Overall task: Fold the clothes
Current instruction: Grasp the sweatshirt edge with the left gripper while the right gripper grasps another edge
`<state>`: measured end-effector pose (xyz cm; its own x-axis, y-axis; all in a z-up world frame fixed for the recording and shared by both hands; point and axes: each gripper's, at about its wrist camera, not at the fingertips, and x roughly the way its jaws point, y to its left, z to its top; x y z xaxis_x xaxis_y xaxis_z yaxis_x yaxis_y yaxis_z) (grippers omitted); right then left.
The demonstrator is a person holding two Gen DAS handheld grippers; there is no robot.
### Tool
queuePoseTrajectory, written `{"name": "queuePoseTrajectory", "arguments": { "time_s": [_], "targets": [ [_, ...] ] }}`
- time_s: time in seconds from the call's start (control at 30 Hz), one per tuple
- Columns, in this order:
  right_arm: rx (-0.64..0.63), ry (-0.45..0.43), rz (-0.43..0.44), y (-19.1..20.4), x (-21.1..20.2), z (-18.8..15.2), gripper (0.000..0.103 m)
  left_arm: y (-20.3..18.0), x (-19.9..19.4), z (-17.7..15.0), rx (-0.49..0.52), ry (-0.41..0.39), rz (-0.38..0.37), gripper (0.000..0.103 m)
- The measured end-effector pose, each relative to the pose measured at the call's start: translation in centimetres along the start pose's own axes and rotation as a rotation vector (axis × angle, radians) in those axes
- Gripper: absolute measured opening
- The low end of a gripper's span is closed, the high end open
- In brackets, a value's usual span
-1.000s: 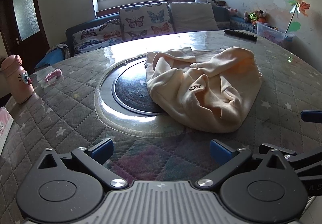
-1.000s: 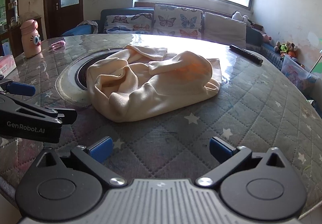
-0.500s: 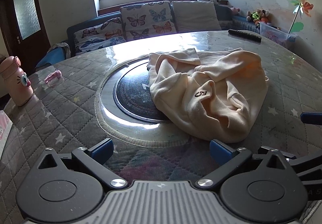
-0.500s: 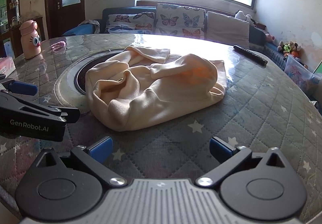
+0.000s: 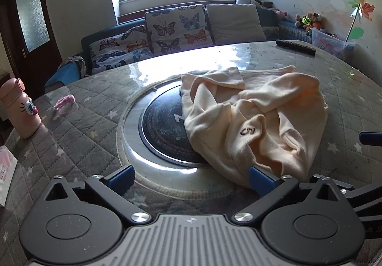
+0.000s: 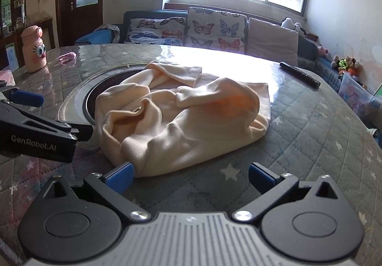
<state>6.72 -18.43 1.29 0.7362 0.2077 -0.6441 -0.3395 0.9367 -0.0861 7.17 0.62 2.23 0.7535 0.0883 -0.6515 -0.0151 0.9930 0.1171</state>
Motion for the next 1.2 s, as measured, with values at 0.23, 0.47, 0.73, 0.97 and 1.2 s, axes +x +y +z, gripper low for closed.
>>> {"name": "queuePoseTrajectory", "arguments": {
  "time_s": [0.23,0.47,0.73,0.97,1.2],
  "targets": [
    [-0.012,-0.045,-0.048,-1.9,1.1,2.9,0.103,0.7,0.9,2.9,0.009,-0.038,0.016,0.103],
    [-0.047,-0.06,-0.096,-3.9,4.2,6.5,0.102,1.6,3.4,5.7,0.001,-0.042,0.029,0.103],
    [-0.124,-0.035,-0.064,-3.5,7.8,8.7,0.084,2.0,7.0,7.9,0.024,-0.036,0.055,0.103],
    [-0.092,0.005,0.002,-4.4,9.1,8.6,0.044,0.7,10.7,10.7,0.1,-0.056,0.015,0.086],
    [-0.075,0.019,0.064,-5.3,9.3,8.8,0.035,-1.5,15.4,12.0,0.195,-0.004,-0.064,0.067]
  ]
}}
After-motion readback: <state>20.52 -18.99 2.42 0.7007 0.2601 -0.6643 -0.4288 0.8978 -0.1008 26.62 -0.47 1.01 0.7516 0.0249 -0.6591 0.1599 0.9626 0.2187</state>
